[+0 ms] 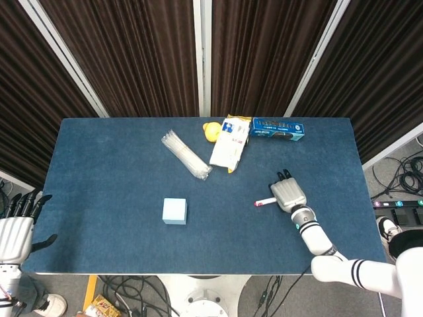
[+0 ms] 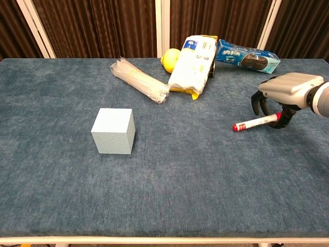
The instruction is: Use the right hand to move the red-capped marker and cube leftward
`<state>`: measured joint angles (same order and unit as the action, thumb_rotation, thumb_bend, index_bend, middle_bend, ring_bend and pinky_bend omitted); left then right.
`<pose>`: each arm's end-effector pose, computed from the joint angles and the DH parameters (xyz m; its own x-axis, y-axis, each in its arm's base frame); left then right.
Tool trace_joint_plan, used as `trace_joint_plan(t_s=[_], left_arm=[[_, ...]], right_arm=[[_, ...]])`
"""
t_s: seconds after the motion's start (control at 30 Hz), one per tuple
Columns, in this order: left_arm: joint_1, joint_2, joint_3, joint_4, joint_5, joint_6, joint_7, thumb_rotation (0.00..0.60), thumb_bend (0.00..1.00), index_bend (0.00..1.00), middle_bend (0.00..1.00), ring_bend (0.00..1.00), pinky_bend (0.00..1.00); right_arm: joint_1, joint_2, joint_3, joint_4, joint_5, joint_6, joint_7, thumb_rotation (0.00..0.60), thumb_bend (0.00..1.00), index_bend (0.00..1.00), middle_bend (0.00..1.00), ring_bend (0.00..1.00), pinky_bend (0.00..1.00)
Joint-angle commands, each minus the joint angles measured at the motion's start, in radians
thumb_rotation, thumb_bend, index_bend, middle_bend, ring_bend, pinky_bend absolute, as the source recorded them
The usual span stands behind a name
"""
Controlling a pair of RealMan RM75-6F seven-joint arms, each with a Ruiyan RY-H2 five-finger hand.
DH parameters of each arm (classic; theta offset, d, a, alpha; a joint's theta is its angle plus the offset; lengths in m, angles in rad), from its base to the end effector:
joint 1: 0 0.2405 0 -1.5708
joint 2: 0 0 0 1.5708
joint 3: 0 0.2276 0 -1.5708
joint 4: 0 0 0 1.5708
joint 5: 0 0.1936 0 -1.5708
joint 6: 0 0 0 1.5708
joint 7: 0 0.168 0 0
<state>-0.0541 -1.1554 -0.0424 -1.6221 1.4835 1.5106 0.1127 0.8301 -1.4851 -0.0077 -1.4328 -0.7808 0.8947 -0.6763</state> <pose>-0.2816 0.1911 0.1538 0.4546 0.0025 0.8907 0.8901 0.0343 -0.4545 -0.1926 -0.3441 -0.0114 0.7374 -0.3681 0.5663 -0.6731 -0.3305 0.6617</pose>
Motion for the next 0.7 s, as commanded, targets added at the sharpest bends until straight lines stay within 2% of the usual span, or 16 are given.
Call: trace_joint_plan(t_s=[0.03, 0.17, 0.27, 0.5, 0.7], left_arm=[[0.002, 0.001, 0.002, -0.001, -0.001, 0.002, 0.000, 0.600, 0.05, 0.22, 0.15, 0.12, 0.10], [-0.002, 0.001, -0.002, -0.005, 0.001, 0.001, 0.002, 0.600, 0.05, 0.22, 0.15, 0.12, 0.10], [-0.002, 0.000, -0.002, -0.001, -0.005, -0.003, -0.001, 0.600, 0.05, 0.22, 0.15, 0.12, 0.10], [-0.015, -0.014, -0.007, 0.021, -0.012, -0.022, -0.016, 0.600, 0.05, 0.22, 0.15, 0.12, 0.10], [-0.017, -0.021, -0.004, 0.043, -0.017, -0.031, -0.028, 0.600, 0.05, 0.22, 0.15, 0.12, 0.10]], right_arm=[[-0.009, 0.013, 0.005, -0.016, -0.013, 0.012, 0.015, 0.600, 0.16, 0.26, 0.31, 0.01, 0.00], [-0.046, 0.083, 0.025, -0.091, -0.069, 0.079, 0.073, 0.600, 0.15, 0.20, 0.27, 0.00, 0.00], [-0.104, 0.160, 0.021, -0.162, -0.156, 0.173, 0.132, 0.600, 0.16, 0.17, 0.24, 0.00, 0.00], [-0.304, 0.311, -0.049, -0.266, -0.393, 0.417, 0.322, 0.600, 0.18, 0.10, 0.13, 0.00, 0.00], [-0.482, 0.361, -0.116, -0.276, -0.531, 0.619, 0.416, 0.600, 0.18, 0.01, 0.07, 0.00, 0.00]])
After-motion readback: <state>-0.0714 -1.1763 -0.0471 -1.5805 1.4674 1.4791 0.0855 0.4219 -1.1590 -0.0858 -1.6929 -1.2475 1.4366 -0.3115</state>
